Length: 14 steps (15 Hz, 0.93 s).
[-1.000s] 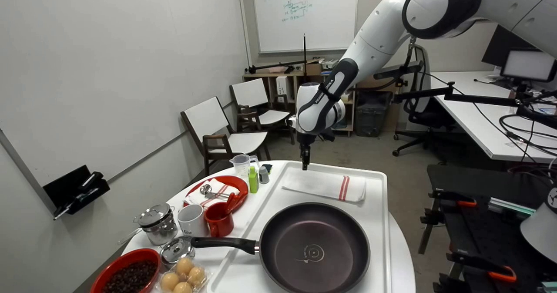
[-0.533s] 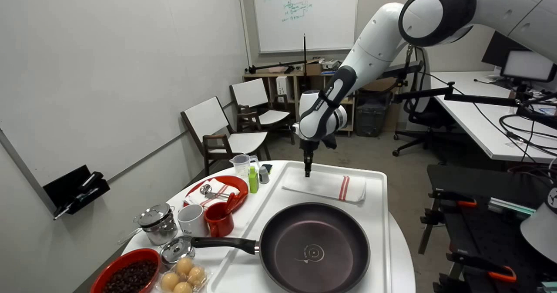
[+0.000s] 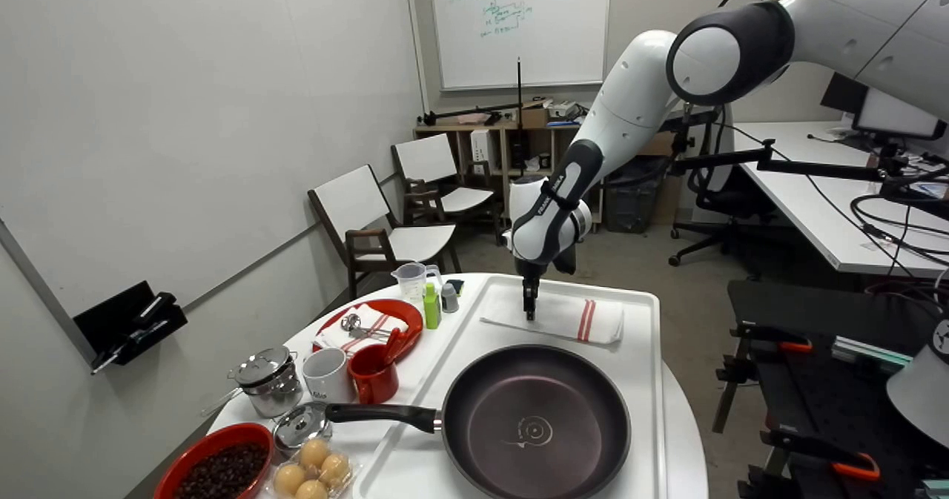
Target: Use the tissue to wipe the pan
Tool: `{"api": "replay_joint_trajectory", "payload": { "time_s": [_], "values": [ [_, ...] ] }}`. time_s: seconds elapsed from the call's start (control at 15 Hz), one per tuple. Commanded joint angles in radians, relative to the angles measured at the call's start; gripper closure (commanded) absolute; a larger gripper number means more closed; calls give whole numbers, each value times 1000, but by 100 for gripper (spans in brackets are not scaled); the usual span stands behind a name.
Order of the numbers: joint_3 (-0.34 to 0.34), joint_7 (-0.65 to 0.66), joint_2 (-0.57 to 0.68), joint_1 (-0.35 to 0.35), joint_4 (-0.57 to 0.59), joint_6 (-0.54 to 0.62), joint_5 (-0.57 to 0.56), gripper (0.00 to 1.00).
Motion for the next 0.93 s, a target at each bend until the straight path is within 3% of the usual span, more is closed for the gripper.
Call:
{"api": "replay_joint_trajectory", "payload": {
  "time_s": [0.0, 0.27, 0.33, 0.4, 0.87],
  "values": [
    [-37, 82, 68, 43, 93, -47, -21, 0],
    [-47, 117, 83, 49, 125, -65, -20, 0],
    [-45, 117, 83, 46, 130, -71, -18, 25],
    [-46, 119, 85, 45, 136, -71, -18, 26],
    [-41, 110, 66, 34, 132, -57, -17, 79]
  ]
}}
